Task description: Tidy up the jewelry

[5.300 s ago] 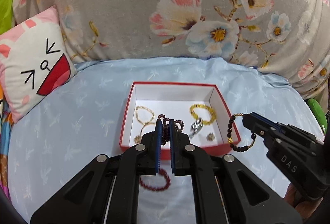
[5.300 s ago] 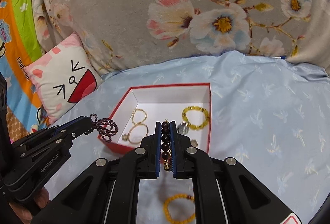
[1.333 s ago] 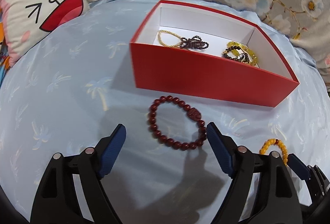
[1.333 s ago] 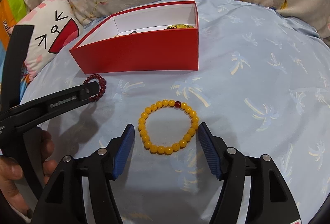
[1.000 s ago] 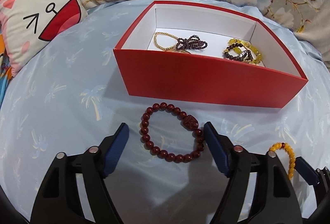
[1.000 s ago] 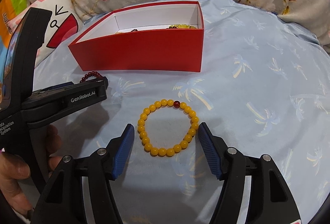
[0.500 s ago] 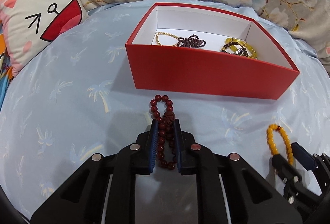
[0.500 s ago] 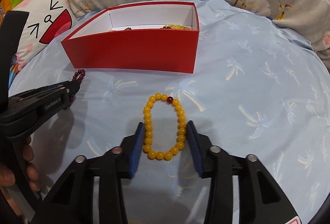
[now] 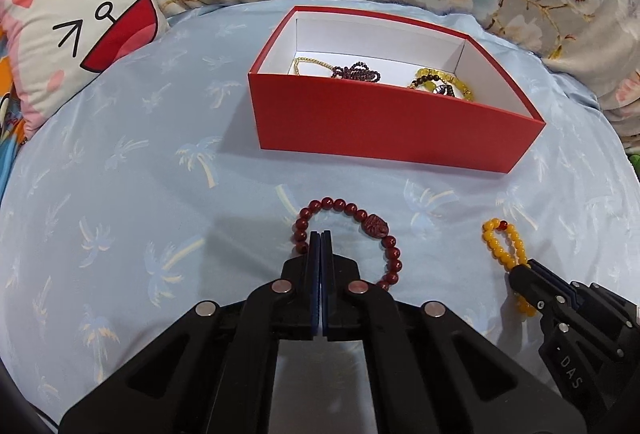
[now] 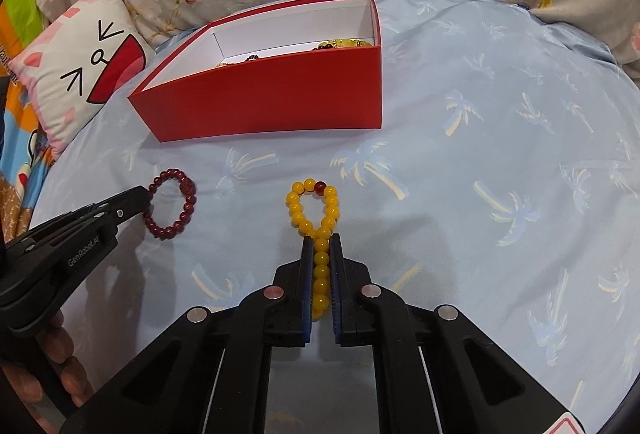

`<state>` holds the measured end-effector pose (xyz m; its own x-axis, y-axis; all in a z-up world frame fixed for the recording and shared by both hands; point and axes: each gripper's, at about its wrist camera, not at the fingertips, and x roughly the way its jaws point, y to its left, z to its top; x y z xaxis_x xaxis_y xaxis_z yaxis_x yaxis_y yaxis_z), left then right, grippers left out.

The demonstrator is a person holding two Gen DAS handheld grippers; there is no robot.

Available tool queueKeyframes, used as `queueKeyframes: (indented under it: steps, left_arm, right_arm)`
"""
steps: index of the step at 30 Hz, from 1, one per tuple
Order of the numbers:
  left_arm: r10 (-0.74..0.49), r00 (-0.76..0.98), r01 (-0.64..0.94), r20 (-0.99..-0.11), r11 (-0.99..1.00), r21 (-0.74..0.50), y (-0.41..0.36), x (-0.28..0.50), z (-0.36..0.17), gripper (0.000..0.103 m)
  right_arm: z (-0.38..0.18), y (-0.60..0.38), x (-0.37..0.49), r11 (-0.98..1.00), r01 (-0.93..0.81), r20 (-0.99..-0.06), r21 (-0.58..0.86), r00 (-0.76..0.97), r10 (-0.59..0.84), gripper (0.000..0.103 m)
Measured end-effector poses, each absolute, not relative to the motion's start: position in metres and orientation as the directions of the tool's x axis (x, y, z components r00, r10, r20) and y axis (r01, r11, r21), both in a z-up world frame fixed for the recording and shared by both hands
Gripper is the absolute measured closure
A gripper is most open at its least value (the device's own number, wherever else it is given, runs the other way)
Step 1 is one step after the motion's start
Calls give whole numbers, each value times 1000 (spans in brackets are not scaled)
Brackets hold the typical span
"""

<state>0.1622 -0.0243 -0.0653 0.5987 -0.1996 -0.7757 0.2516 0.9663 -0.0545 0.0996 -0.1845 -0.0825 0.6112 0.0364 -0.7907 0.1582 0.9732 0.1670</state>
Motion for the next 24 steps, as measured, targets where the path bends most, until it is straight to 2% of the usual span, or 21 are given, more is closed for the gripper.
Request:
queueKeyframes:
  steps: [16, 21, 24]
  left_arm:
    - [-196, 590, 192, -783, 976, -99, -9, 176, -69, 100]
    - [-161, 597, 172, -786, 983, -70, -11, 185, -74, 94]
    - [-167, 602, 165, -781, 983, -83, -9, 187, -74, 83]
  right_arm:
    - [-74, -183, 91, 968, 152, -771, 202, 633, 61, 95]
    - [-74, -185, 93, 966, 153, -773, 209, 631, 67, 95]
    - [-74, -186, 93, 965, 152, -772, 212, 632, 70, 95]
